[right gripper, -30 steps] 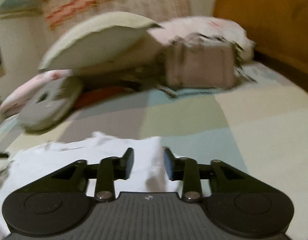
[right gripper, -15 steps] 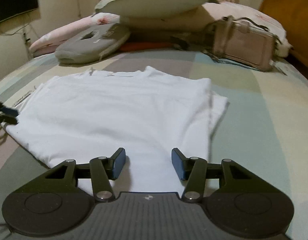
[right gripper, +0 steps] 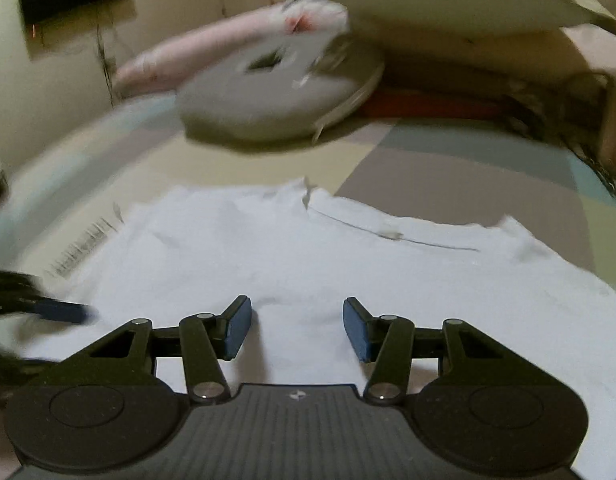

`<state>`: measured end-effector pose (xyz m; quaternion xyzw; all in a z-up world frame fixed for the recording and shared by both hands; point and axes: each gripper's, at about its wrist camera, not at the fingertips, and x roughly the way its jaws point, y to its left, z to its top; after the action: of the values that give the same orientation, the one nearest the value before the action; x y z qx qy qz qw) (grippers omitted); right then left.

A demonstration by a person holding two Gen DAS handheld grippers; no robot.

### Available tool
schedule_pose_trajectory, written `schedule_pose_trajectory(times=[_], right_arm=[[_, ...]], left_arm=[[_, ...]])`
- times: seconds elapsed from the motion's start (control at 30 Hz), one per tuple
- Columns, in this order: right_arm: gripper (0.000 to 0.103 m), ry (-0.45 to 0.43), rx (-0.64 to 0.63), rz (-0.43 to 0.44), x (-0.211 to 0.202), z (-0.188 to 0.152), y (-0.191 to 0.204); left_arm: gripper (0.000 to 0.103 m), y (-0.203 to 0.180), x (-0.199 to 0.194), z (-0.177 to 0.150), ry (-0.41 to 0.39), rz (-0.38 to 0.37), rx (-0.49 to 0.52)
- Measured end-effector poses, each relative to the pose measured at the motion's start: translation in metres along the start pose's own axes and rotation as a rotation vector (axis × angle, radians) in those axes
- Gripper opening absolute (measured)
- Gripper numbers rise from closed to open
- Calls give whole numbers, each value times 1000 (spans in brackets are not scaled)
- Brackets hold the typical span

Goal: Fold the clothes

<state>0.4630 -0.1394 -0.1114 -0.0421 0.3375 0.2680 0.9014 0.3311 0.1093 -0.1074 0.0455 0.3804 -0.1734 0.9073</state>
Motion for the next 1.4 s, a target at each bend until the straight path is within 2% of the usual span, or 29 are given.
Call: schedule_pose_trajectory(times=[0.07, 0.13, 0.2, 0.27, 0.33, 0.43, 0.47, 0.6, 0.67, 0.77, 0.87, 0.93, 1.03, 1.1, 1.2, 1.4], right_arm=[[54, -2, 5, -45, 15, 6, -1], [51, -7, 108, -59, 13, 12, -21], [52, 7, 163, -65, -2, 10, -36], [59, 22, 139, -48, -30, 3, -40], [70, 33, 84, -36, -62, -11, -41], [75, 58, -23, -59, -109, -37, -38], [76, 69, -56, -79, -124, -46, -36], [93, 90, -213, -182, -177, -83, -25], [94, 101, -290, -239, -193, -98, -17], [94, 136, -382, -310, -196, -115, -6], [94, 162, -530, -398, -184, -130, 9], [94, 179, -646, -463, -173, -140, 20], [95, 193, -840, -551, -153, -157, 36], [95, 167, -944, -589, -143, -162, 47], [95, 135, -975, -575, -132, -154, 57], [95, 92, -966, -548, -117, -140, 67]], left_arm=[[60, 2, -6, -2, 6, -3, 12], [61, 2, -8, 1, 26, -5, 28], [61, 1, -9, 5, 42, -2, 48], [62, -4, -12, 6, 28, 7, 77], [68, -10, -15, 5, 7, 3, 116], [73, -28, -25, 2, -24, 7, 217], [74, -36, -28, 1, -34, 11, 259], [78, -67, -38, -6, -35, 60, 442], [78, -82, -39, -11, -21, 113, 532], [78, -100, -31, -24, -8, 243, 677], [78, -111, -20, -41, 19, 363, 814], [78, -115, -17, -48, 16, 411, 878], [79, -123, -12, -48, 15, 446, 941], [78, -131, -4, -48, 1, 466, 991], [78, -146, 9, -43, -35, 472, 1049], [78, -178, 28, -31, -127, 414, 1091]])
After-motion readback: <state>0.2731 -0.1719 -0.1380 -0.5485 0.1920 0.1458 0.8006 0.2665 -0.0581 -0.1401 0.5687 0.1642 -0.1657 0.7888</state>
